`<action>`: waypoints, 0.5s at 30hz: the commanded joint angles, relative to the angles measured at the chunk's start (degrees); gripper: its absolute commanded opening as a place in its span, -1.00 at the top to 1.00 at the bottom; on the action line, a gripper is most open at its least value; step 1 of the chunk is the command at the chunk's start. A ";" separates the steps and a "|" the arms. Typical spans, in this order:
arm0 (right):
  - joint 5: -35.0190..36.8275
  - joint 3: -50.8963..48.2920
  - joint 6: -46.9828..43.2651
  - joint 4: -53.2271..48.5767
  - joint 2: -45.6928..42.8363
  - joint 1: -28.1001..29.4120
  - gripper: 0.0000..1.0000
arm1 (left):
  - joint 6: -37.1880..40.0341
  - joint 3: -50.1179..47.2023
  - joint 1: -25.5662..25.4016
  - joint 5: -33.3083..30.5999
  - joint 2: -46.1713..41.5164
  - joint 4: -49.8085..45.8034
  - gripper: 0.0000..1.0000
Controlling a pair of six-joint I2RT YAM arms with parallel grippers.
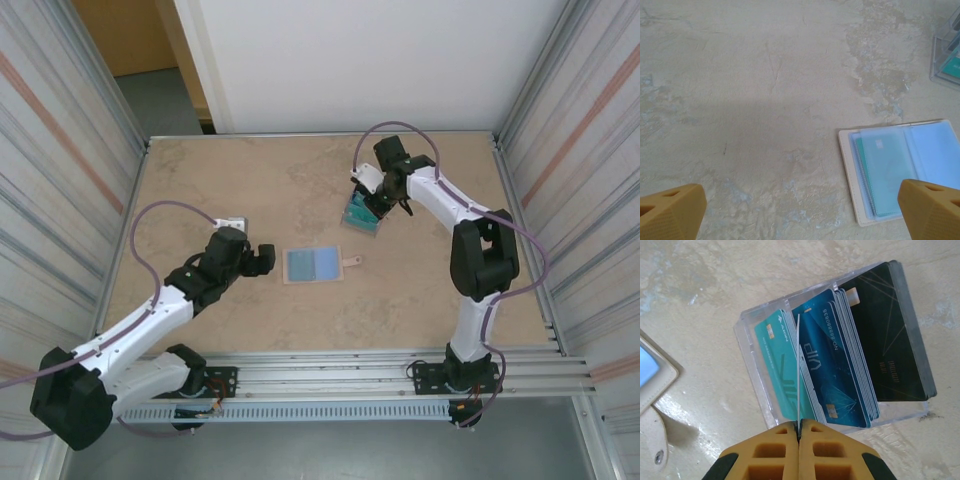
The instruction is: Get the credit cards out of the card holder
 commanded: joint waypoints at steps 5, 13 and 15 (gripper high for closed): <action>-0.63 1.75 -2.78 -2.34 1.98 1.22 1.00 | -1.12 0.31 0.84 0.90 0.24 1.06 -0.97; -0.20 1.95 -2.99 -3.24 4.15 2.09 0.91 | -1.16 0.48 1.18 1.29 0.14 1.09 -0.97; -0.26 2.11 -2.91 -3.52 4.47 2.16 0.84 | -1.15 0.41 1.21 1.40 0.14 1.07 -0.97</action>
